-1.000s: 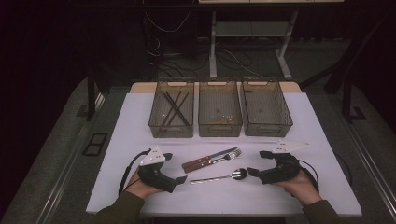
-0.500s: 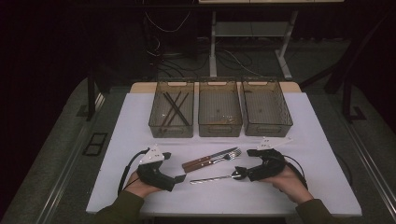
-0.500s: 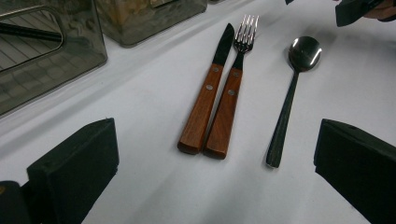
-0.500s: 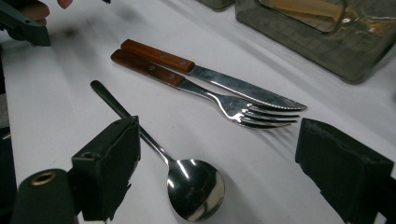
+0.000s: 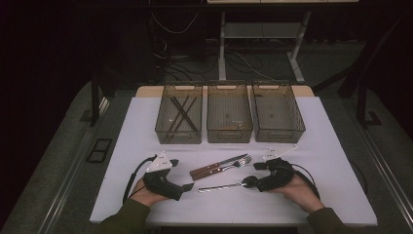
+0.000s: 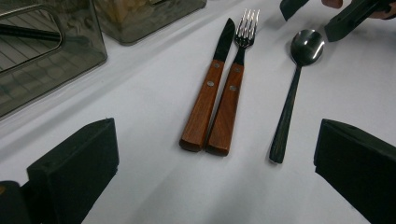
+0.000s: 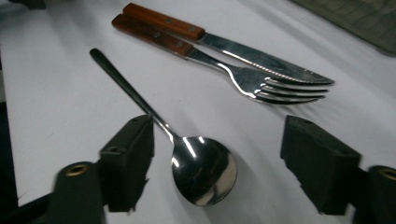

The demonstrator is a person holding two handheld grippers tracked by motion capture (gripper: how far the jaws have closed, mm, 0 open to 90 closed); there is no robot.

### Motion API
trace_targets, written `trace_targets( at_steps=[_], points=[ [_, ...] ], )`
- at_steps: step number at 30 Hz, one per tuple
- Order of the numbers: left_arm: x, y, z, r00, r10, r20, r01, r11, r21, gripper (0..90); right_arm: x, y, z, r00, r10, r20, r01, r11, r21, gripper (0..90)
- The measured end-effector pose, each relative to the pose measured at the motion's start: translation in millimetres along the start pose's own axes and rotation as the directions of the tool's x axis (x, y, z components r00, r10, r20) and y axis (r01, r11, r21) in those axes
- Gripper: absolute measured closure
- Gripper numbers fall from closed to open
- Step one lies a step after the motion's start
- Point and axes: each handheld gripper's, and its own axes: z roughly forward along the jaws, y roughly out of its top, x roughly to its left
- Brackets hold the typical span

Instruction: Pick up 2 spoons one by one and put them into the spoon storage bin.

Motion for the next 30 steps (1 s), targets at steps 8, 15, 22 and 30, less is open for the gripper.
trace_targets(
  at_steps=[8,15,22,30],
  points=[
    [-0.5,-0.3,0.6,1.0,0.002,0.003,-0.002,1.0,0.006,0.0,-1.9,-5.4,5.0,0.9998,-0.009,-0.016,0.01,0.999,0.039,42.2],
    [-0.7,-0.2,0.8,1.0,0.0,0.004,0.0,1.0,0.006,0.0,-0.9,-8.2,7.7,0.9987,-0.042,-0.028,0.044,0.997,0.065,49.7],
    [-1.3,-0.1,1.3,1.0,0.0,0.006,0.0,1.0,0.009,0.0,0.6,-10.7,6.2,0.9963,-0.085,-0.012,0.085,0.994,0.069,58.0],
    [-1.0,0.1,1.0,0.9999,-0.01,0.006,0.01,0.9999,0.003,0.0,3.6,-13.2,3.4,0.9924,-0.123,-0.004,0.123,0.989,0.077,67.2]
  ],
)
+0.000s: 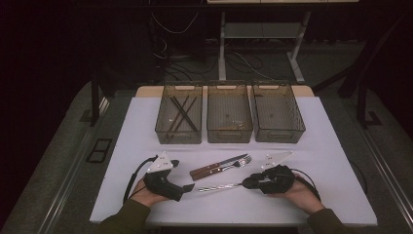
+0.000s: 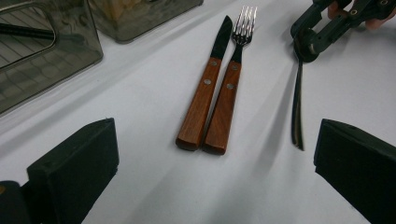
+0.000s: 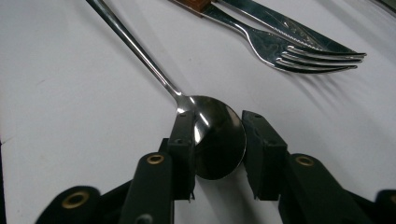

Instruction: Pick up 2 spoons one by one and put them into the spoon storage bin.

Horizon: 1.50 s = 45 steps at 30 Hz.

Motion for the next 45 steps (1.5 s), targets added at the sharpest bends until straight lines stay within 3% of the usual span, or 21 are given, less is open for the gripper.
trace_targets(
  at_steps=[6,13,20,26,30,34,45],
  points=[
    [-0.7,0.5,0.0,1.0,0.005,-0.006,-0.005,1.0,0.005,0.0,-0.6,-3.3,-4.4,0.9999,-0.001,-0.014,0.001,1.0,0.002,73.2],
    [-3.0,0.8,-0.1,0.9999,0.015,-0.001,-0.015,0.9999,0.009,0.0,4.5,-6.4,-14.8,0.9994,-0.022,-0.027,0.022,1.0,-0.007,86.9],
    [-4.6,0.8,-0.1,0.9998,0.018,0.002,-0.018,0.9998,0.012,0.0,8.6,-6.9,-17.0,0.9987,-0.046,-0.022,0.046,0.999,0.006,88.6],
    [-6.9,1.2,-3.0,0.9996,0.028,0.001,-0.028,0.9996,0.003,0.0,14.1,-7.5,-19.6,0.9988,-0.045,0.017,0.045,0.999,0.001,88.7],
    [-6.3,0.7,0.0,0.9998,0.021,0.007,-0.021,0.9997,0.012,0.0,13.2,-6.1,-25.3,0.999,-0.013,0.043,0.015,0.999,-0.037,88.7],
    [-6.7,0.2,2.2,0.9996,0.028,0.006,-0.028,0.9993,0.024,0.0,9.4,-7.6,-26.9,0.9966,0.013,0.081,-0.01,0.999,-0.036,88.7],
    [-5.3,-0.2,0.5,0.9998,0.017,-0.007,-0.017,0.9996,0.021,0.0,3.0,-7.5,-36.4,0.988,0.091,0.125,-0.081,0.993,-0.085,88.7]
  ],
)
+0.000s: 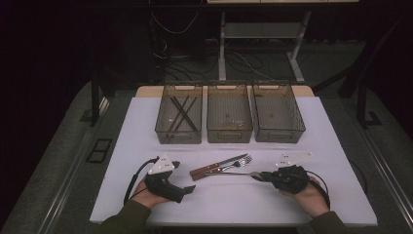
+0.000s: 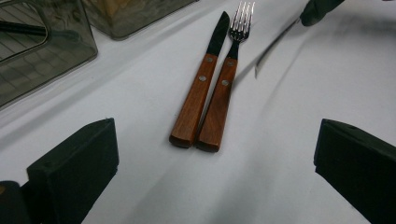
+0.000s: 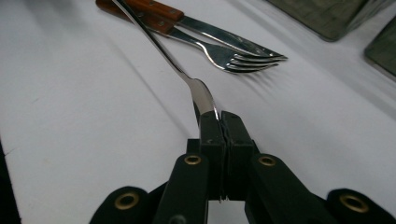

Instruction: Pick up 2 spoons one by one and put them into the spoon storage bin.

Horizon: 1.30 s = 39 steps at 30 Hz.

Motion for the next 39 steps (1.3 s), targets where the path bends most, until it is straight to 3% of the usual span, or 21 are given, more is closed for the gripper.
trace_targets(
  at_steps=[5,9,15,26,39],
  points=[
    [0.7,0.0,-0.4,0.9999,0.012,-0.004,-0.012,0.9999,0.012,0.0,-4.8,0.9,-8.3,0.9986,0.04,0.034,-0.039,0.999,-0.031,88.7],
    [0.3,0.5,-0.9,1.0,-0.002,-0.004,0.002,1.0,0.002,0.0,-7.8,1.9,-14.8,0.9943,0.069,0.082,-0.064,0.996,-0.056,88.7],
    [1.8,-0.2,-0.3,1.0,-0.005,0.006,0.005,0.9999,0.011,0.0,-15.3,3.9,-21.5,0.9881,0.118,0.098,-0.109,0.99,-0.091,88.7],
    [1.0,-1.5,2.7,1.0,0.001,0.006,-0.001,0.9998,0.018,0.0,-24.1,16.9,-25.3,0.9766,0.165,0.138,-0.148,0.981,-0.126,88.6],
    [1.6,-2.0,3.8,1.0,-0.01,-0.001,0.01,0.9998,0.015,0.0,-34.5,40.5,-28.5,0.9567,0.205,0.206,-0.176,0.972,-0.154,88.6]
  ],
)
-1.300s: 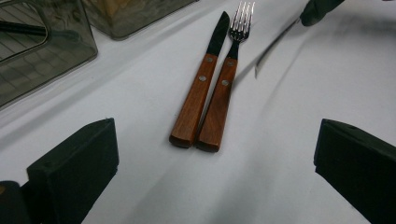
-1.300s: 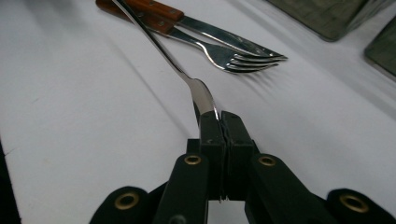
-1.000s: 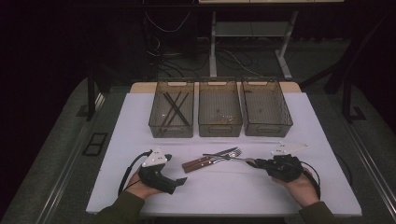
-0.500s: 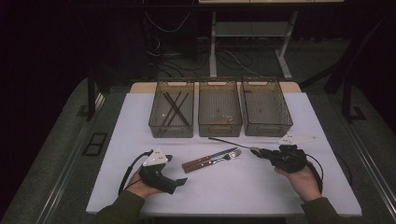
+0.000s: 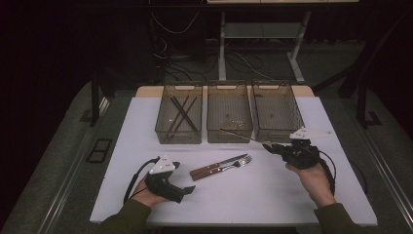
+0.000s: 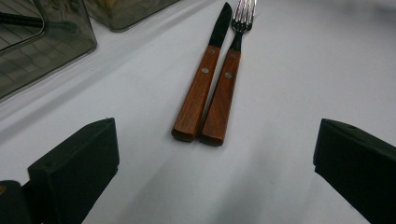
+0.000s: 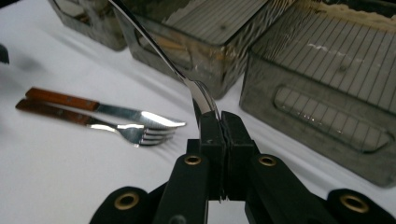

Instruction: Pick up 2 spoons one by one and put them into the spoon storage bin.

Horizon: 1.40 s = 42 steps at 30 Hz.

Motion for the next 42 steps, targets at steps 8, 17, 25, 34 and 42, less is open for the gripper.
trace_targets(
  at_steps=[8,17,25,34,42],
  points=[
    [0.7,0.1,-0.8,0.9999,0.012,0.0,-0.012,0.9999,0.003,0.0,1.4,20.0,13.4,0.9982,0.035,0.049,-0.034,0.999,-0.024,88.6],
    [-0.4,0.2,0.4,0.9999,0.012,0.006,-0.012,0.9999,0.006,0.0,8.5,45.3,34.0,0.9928,0.048,0.11,-0.046,0.999,-0.022,88.6],
    [-1.2,0.3,0.7,0.9997,0.019,0.013,-0.019,0.9998,0.011,0.0,11.7,67.3,55.9,0.9858,0.061,0.156,-0.061,0.998,-0.006,88.6],
    [-1.7,0.4,1.3,0.9995,0.019,0.025,-0.019,0.9998,0.011,0.0,7.1,86.8,80.3,0.9693,0.109,0.22,-0.117,0.993,0.023,88.5],
    [-2.8,0.3,2.2,0.9994,0.012,0.032,-0.012,0.9999,0.007,0.0,9.2,95.6,98.8,0.9636,0.109,0.244,-0.124,0.991,0.05,88.4]
  ],
)
